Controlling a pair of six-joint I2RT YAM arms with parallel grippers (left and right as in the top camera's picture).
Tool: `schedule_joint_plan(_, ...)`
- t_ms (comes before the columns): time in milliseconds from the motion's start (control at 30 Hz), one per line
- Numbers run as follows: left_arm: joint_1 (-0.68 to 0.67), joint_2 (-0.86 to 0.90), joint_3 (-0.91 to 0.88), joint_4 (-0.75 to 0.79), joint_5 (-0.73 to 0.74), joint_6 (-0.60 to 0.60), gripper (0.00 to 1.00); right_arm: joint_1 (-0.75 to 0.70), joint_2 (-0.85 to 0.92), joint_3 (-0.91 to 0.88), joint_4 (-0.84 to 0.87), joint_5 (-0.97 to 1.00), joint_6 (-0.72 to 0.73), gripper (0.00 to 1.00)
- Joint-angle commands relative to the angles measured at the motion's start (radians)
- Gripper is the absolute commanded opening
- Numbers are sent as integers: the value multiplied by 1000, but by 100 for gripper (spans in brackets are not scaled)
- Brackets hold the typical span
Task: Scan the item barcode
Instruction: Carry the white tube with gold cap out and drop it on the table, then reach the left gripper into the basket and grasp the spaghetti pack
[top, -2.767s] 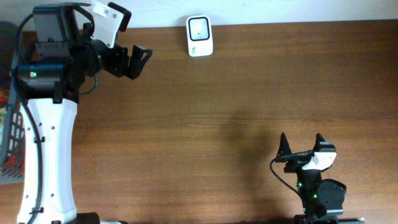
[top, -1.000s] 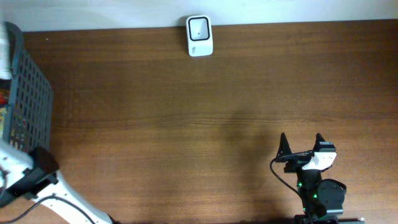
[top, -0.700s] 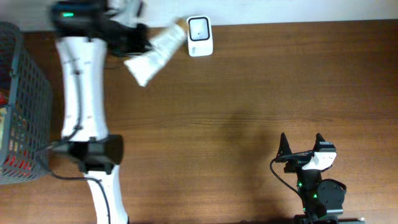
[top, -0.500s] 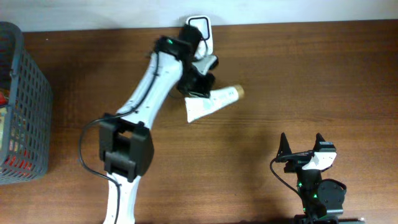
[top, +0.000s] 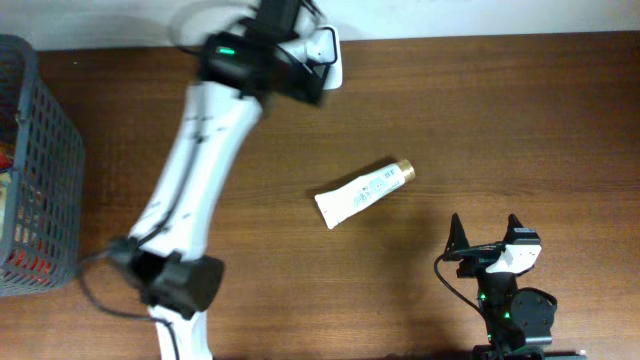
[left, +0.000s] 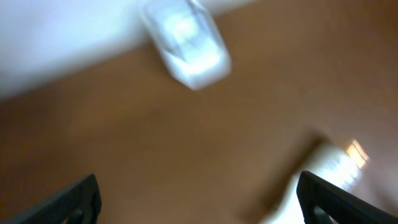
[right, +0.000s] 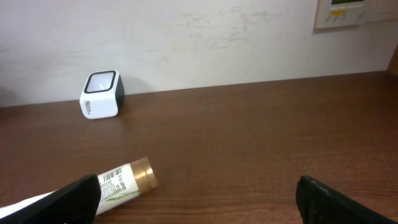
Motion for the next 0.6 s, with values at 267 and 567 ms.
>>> schedule_joint_plan(267,931,-132,-16,-34,-278,-288,99,5,-6,-8,-3,8,3,99)
schedule_joint_plan(567,1114,-123,-611,272,-195,117,90,5,-6,-8,-3,8,3,99)
